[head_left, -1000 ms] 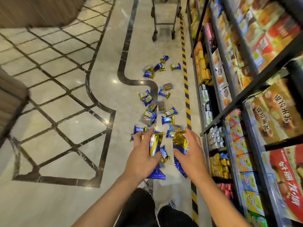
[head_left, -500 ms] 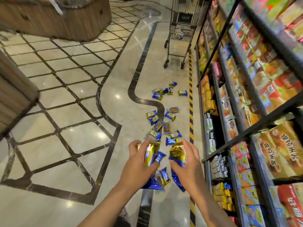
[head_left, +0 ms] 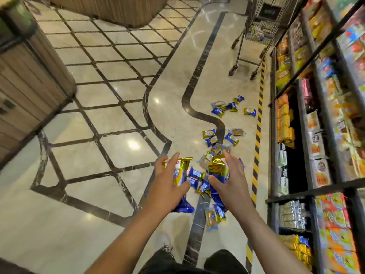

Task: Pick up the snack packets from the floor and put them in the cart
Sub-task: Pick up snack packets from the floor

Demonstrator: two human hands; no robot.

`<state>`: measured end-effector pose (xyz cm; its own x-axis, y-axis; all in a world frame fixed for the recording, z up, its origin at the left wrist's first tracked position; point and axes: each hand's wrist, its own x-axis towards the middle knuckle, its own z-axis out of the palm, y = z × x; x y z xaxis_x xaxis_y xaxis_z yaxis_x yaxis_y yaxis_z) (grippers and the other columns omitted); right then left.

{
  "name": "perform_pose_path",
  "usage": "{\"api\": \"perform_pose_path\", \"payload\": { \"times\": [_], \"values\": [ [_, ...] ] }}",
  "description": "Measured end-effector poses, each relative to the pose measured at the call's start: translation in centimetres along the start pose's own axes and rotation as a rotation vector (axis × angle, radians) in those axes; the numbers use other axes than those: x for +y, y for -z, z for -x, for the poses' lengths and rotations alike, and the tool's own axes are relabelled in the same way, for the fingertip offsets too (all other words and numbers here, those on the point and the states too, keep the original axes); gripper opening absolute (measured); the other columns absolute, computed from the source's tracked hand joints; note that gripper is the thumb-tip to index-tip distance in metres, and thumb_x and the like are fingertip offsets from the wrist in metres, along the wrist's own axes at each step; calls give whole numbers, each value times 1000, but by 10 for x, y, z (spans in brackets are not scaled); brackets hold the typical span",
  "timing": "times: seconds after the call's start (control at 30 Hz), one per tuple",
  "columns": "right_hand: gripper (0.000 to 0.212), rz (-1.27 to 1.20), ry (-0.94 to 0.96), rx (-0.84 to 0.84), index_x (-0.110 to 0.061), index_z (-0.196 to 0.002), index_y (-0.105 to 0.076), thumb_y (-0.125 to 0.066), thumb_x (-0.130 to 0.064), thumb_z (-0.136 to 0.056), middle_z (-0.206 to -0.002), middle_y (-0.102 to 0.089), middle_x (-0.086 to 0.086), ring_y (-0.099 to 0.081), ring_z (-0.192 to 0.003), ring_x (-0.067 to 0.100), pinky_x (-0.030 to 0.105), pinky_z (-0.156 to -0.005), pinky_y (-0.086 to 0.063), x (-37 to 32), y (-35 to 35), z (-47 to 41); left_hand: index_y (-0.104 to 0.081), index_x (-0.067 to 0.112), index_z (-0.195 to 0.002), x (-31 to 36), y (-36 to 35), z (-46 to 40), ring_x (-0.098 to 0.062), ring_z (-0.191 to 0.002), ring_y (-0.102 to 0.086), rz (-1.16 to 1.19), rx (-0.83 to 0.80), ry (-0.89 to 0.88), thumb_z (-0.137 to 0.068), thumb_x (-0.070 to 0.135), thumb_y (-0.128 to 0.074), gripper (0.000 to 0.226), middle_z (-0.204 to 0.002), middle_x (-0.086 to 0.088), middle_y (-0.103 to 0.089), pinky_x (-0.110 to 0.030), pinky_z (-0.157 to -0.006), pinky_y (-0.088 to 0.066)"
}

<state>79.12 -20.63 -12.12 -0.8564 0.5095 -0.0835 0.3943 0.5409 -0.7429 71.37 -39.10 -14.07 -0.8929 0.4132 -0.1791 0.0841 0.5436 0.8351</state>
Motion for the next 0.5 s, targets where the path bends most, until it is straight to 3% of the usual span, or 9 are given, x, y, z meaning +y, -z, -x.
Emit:
{"api": "perform_pose_path", "payload": {
  "times": [0.13,0.2,0.23,0.4,0.5],
  "values": [
    [81,35,33,-44,-32,-152,-30,-75,-21,-85,-155,-28,-4,-22,-140,0,16,-109,-25,-20,-25,-16,-27,39,-151,-11,25,-16,-7,-112,-52,31,23,38,-85,29,-75,83,-144,15,-18,-28,-98,-50],
    [82,55,43,-70,-33,-152,-29,-75,-21,-85,-154,-27,-4,-20,-126,-13,-4,-94,-18,-27,-36,-29,-28,37,-152,-14,36,-27,-7,-112,-52,42,47,47,-85,28,-75,82,-143,14,-19,-28,-98,-50],
    [82,70,45,-88,-33,-152,-28,-75,-22,-85,-153,-27,-3,-20,-121,-15,-8,-88,-16,-31,-40,-37,-28,36,-152,-16,41,-33,-7,-112,-51,42,58,51,-85,28,-74,82,-143,13,-20,-27,-97,-50],
    [80,98,68,-136,-34,-151,-29,-74,-23,-86,-152,-28,-1,-24,-120,-9,2,-91,-20,-54,-56,-94,-26,38,-152,-24,67,-73,-3,-110,-46,22,92,85,-87,29,-73,80,-144,13,-19,-1,-80,-37],
    [79,85,78,-140,-35,-151,-30,-74,-23,-86,-150,-28,-2,-27,-130,3,9,-93,-21,-70,-66,-137,-26,39,-152,-26,83,-107,-2,-107,-46,13,126,119,-87,29,-73,81,-143,13,-20,-1,-76,-37]
  ]
}}
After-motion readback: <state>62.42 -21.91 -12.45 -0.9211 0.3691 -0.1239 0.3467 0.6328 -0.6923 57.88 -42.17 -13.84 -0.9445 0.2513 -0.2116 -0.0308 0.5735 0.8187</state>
